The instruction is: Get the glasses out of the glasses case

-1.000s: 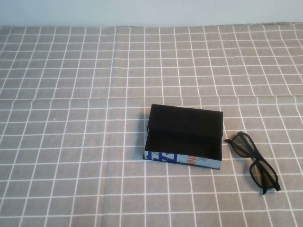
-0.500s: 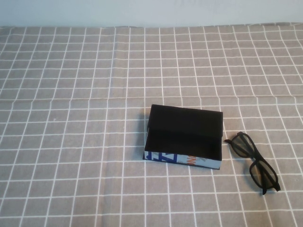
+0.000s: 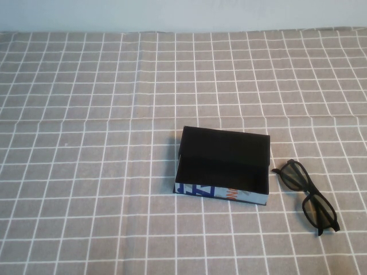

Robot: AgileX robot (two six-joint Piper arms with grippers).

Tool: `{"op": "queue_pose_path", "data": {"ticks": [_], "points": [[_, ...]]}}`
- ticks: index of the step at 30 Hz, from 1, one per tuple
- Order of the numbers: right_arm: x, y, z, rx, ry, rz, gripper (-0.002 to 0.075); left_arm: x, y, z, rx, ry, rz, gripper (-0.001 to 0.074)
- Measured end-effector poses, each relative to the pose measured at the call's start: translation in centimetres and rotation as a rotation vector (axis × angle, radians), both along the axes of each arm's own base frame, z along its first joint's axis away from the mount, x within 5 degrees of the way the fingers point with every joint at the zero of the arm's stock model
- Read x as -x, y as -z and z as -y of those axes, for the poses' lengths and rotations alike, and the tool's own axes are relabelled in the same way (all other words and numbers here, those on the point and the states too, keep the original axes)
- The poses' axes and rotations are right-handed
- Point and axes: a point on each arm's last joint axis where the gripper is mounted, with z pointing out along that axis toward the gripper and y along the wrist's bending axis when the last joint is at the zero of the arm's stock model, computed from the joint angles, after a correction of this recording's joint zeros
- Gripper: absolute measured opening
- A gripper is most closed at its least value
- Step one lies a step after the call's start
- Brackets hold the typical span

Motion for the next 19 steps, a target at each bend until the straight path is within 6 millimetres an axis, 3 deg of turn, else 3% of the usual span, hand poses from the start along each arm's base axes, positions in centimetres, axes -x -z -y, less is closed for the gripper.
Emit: {"op": "queue_pose_path", "data": {"ticks": [19], "points": [[0.04,0.06,-0.05,-0.011,-0.003,-0.007,-0.0018,0.0,0.0,0.0,0.0,0.0,0.0,-0.0005]]}}
